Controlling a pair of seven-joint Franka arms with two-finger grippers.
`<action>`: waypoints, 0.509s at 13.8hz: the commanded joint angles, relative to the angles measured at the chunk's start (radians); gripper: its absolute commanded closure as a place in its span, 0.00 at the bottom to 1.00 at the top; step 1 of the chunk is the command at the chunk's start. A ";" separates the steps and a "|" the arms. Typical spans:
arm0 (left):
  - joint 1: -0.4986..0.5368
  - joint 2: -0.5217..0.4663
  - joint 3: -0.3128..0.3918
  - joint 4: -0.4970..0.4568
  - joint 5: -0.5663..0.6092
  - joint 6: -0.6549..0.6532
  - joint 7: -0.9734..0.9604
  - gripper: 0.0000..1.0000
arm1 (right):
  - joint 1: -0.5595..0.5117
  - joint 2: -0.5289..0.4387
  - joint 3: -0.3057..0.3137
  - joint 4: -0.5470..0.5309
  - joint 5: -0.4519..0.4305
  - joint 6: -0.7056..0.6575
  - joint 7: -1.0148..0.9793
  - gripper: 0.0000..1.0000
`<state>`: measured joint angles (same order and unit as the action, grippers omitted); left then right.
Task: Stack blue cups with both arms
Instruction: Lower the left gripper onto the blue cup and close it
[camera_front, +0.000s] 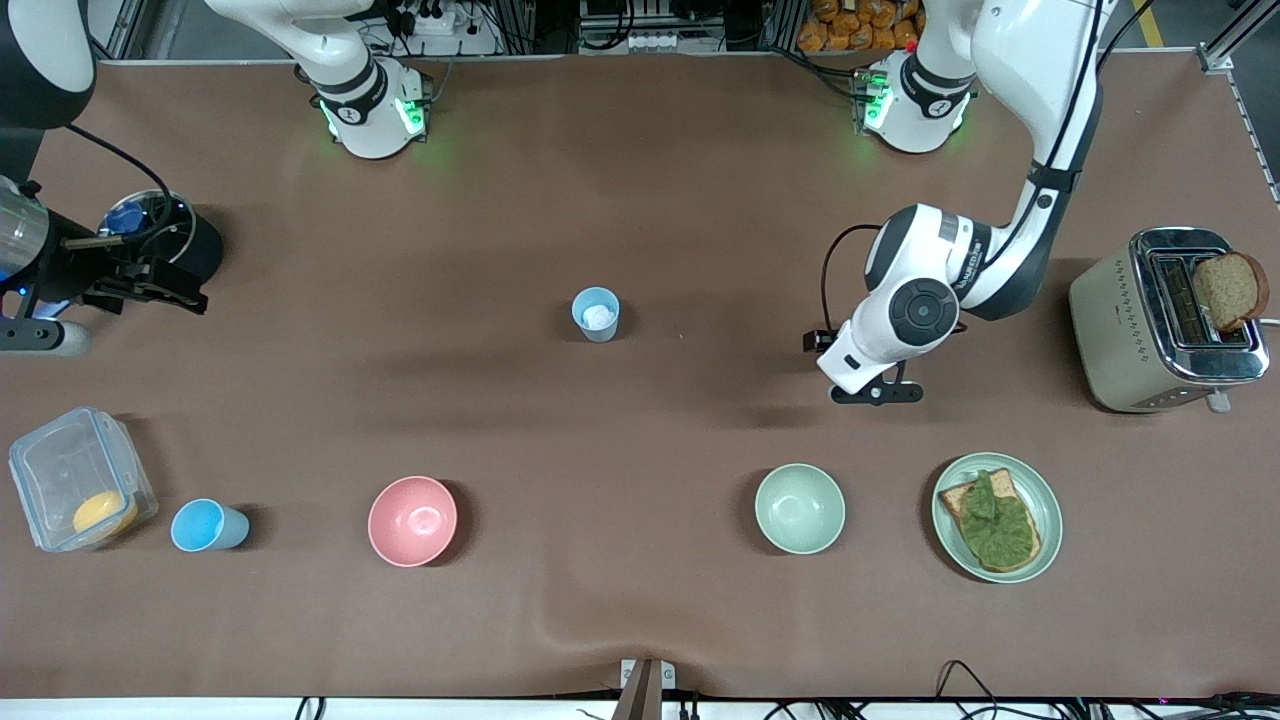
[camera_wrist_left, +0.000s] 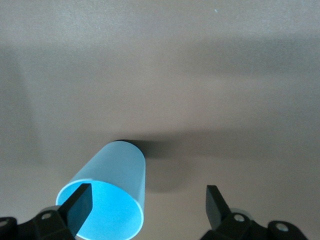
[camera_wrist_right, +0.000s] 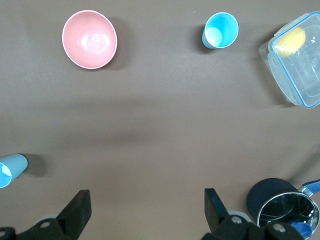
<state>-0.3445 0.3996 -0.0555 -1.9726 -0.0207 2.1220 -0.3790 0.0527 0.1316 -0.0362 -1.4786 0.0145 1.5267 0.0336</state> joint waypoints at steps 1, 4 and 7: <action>-0.004 -0.036 0.002 -0.035 -0.016 0.009 -0.008 0.00 | -0.008 -0.033 0.010 -0.032 0.005 0.007 -0.008 0.00; 0.042 -0.070 0.002 -0.072 -0.010 0.009 0.014 0.00 | -0.008 -0.033 0.010 -0.032 0.005 0.006 -0.008 0.00; 0.041 -0.088 0.000 -0.075 -0.015 0.012 0.019 0.00 | -0.010 -0.033 0.010 -0.032 0.005 0.004 -0.008 0.00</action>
<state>-0.3034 0.3593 -0.0500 -2.0094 -0.0207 2.1219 -0.3719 0.0527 0.1311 -0.0345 -1.4787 0.0149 1.5265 0.0336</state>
